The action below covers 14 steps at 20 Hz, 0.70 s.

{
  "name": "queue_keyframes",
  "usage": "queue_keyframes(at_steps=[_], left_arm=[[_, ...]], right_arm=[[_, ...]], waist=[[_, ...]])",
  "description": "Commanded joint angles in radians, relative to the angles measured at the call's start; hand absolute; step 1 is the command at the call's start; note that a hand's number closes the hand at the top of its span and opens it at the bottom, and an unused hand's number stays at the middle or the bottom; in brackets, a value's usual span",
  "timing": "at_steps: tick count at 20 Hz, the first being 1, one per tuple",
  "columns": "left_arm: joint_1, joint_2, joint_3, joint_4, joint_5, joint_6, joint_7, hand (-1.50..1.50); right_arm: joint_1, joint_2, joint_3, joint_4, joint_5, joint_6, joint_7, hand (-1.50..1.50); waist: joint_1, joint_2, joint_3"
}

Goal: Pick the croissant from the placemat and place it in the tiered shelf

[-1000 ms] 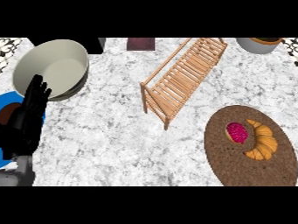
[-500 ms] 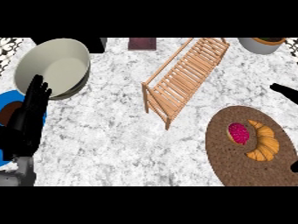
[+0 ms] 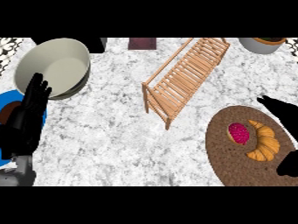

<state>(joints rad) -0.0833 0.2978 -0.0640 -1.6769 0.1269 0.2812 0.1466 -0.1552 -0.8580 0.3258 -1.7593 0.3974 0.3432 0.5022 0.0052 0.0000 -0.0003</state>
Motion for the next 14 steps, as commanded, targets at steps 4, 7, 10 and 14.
queue_keyframes(at_steps=[4,7,10,14], left_arm=[[0.032,-0.037,0.002,-0.027,-0.055,-0.009,0.008,0.00],[-0.037,-0.052,0.038,0.063,-0.034,-0.038,-0.029,0.00],[-0.010,-0.077,0.013,-0.011,-0.068,-0.016,0.019,0.00],[0.029,-0.065,0.047,-0.034,-0.069,-0.058,0.019,0.00]], right_arm=[[-0.007,0.121,-0.029,0.097,0.149,0.032,-0.007,-1.50],[-0.067,0.189,-0.042,0.217,0.193,0.019,-0.059,-1.50],[0.063,0.140,-0.096,0.201,0.230,-0.017,-0.183,-1.50],[0.032,0.178,-0.138,0.257,0.273,0.033,-0.215,-1.50]], waist=[[-0.003,0.000,0.000],[-0.001,0.001,0.000],[-0.006,0.000,0.001],[-0.002,0.000,0.000]])
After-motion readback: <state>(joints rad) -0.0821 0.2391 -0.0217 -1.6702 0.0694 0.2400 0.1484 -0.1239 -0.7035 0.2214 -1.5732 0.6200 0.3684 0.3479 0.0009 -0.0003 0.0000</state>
